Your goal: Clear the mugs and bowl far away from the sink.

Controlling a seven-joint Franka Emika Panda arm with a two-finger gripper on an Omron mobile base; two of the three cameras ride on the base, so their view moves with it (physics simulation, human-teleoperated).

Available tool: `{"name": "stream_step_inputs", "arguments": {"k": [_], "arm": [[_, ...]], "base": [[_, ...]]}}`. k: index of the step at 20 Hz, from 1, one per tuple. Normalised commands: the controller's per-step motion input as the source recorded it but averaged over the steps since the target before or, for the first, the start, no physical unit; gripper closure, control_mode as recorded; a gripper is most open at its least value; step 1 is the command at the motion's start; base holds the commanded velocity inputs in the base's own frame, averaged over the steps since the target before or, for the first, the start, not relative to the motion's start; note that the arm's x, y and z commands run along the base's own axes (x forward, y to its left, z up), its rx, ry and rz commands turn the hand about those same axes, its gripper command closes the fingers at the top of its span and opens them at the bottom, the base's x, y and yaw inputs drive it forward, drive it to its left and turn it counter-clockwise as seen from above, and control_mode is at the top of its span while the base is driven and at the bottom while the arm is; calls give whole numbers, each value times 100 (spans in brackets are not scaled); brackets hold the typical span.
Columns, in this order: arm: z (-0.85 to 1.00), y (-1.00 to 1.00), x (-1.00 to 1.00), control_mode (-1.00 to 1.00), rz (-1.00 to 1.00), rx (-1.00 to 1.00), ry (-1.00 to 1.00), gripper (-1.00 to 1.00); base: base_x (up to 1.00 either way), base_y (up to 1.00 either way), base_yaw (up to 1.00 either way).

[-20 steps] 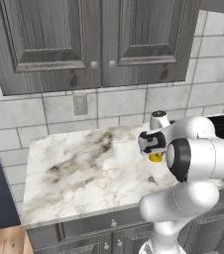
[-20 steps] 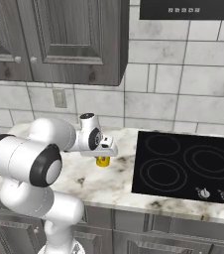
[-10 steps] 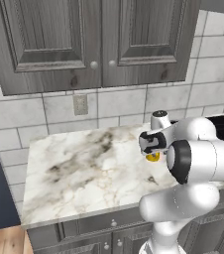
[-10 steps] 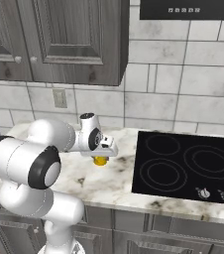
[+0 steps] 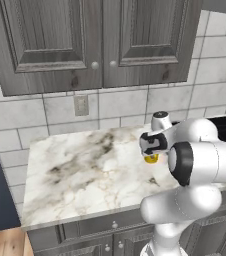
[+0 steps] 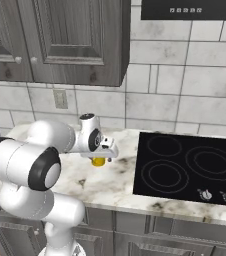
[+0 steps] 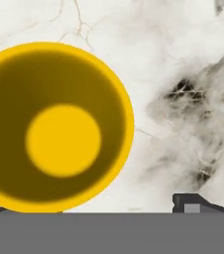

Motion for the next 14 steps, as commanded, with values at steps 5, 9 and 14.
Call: {"name": "stream_step_inputs", "arguments": {"k": [5, 9, 14], "arm": [[0, 40, 0, -100, 1, 0, 3, -100], [-14, 57, 0, -100, 4, 0, 6, -100], [-44, 56, -1, -100, 4, 0, 10, -100]], "base": [[0, 0, 0], [0, 0, 0], [0, 0, 0]]}}
